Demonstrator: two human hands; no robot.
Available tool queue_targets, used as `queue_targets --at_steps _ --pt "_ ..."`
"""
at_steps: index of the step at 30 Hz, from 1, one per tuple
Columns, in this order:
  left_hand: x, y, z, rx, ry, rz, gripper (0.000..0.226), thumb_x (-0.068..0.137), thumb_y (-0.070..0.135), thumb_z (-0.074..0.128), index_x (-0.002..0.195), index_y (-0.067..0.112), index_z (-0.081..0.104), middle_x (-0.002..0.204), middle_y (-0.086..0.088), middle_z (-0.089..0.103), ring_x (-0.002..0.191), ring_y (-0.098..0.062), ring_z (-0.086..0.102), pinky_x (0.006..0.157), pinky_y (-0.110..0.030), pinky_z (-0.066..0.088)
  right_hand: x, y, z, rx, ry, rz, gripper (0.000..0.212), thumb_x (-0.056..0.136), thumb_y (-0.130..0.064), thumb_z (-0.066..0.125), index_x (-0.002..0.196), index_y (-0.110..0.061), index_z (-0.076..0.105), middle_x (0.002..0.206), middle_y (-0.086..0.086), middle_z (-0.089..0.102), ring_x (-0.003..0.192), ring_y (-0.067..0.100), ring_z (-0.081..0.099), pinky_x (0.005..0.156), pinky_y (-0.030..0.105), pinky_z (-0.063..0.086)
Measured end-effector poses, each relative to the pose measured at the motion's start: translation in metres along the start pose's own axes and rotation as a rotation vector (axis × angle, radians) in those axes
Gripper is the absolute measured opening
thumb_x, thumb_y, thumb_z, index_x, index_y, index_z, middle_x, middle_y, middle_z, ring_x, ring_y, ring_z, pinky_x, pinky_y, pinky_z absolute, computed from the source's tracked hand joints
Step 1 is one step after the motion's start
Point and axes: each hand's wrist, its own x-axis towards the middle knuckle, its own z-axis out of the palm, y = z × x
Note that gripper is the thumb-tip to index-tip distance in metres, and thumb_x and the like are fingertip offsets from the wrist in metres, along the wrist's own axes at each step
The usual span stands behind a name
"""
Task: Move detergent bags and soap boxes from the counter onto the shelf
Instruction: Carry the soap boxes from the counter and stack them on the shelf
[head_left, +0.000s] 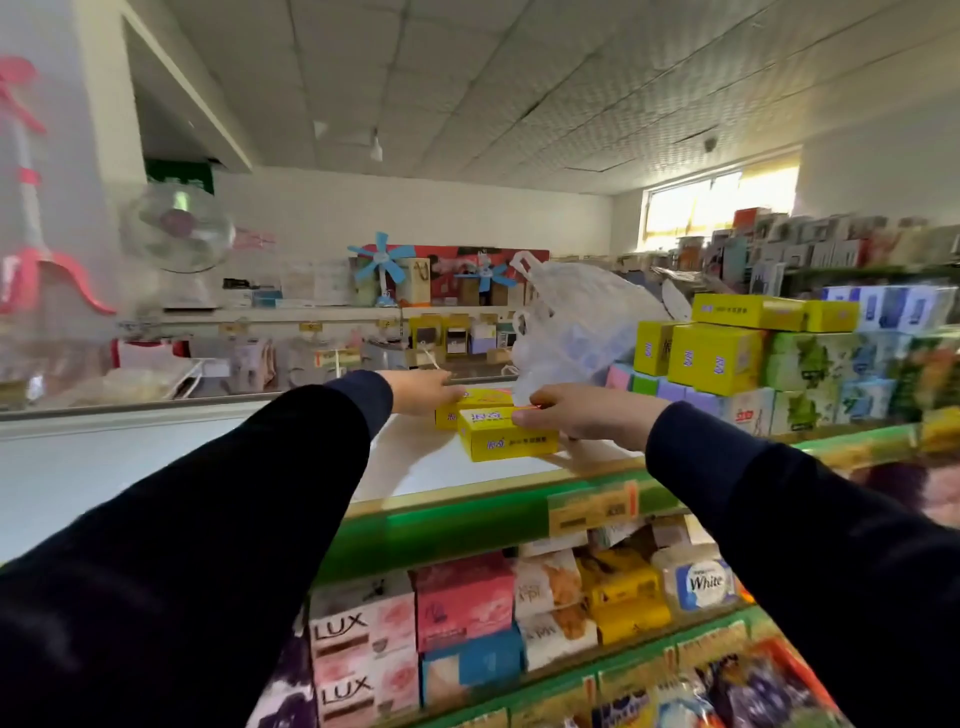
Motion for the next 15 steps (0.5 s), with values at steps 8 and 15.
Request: queue_targets --at_steps 8,15 --pt "0.0 -0.004 -0.008 -0.171 0.083 0.062 0.053 0.096 0.032 0.068 0.136 0.012 0.04 0.117 -0.01 0.059 0.098 -0.026 0.061 0.091 -0.048 0.057 -0.004 0.023 0.006 0.128 0.248 -0.237 0.057 0.078 -0.04 0.085 0.12 -0.029 0.047 0.122 -0.007 0.055 0.105 0.014 0.059 0.085 0.029 0.052" --pt "-0.022 -0.02 -0.008 -0.203 0.097 0.141 0.071 0.088 0.028 0.078 0.146 0.021 0.038 0.139 -0.001 0.051 0.117 -0.024 0.053 0.093 -0.033 0.041 -0.009 0.016 0.019 0.162 0.343 -0.324 0.069 0.08 -0.033 0.084 0.133 -0.027 0.042 0.132 -0.007 0.047 0.113 0.017 0.057 0.095 0.035 0.051"
